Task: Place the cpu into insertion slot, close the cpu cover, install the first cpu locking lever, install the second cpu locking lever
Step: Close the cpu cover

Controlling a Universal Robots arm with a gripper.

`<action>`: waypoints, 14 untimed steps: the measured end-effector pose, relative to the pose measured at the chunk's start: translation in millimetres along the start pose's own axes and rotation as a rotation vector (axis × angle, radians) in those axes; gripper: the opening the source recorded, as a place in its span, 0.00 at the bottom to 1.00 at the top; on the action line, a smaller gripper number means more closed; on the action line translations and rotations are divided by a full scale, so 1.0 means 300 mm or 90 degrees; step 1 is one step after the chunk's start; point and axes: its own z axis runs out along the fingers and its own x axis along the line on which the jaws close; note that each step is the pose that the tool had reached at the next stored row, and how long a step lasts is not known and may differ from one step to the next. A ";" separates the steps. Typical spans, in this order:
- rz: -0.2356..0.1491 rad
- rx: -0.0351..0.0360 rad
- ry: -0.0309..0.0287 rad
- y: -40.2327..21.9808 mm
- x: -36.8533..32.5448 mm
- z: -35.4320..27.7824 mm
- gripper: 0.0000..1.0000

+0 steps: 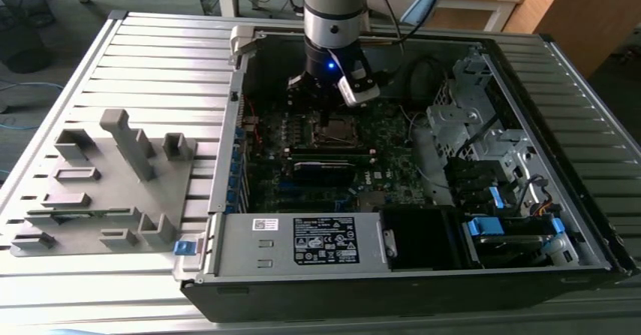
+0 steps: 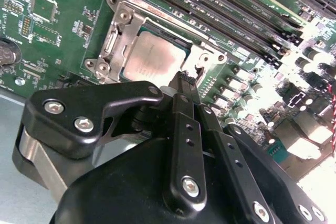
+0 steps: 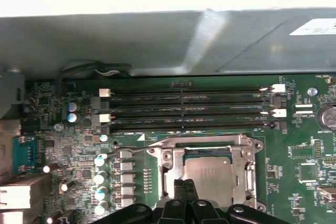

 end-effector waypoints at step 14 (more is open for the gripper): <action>0.002 0.0000 -0.0001 0.003 -0.081 0.004 0.10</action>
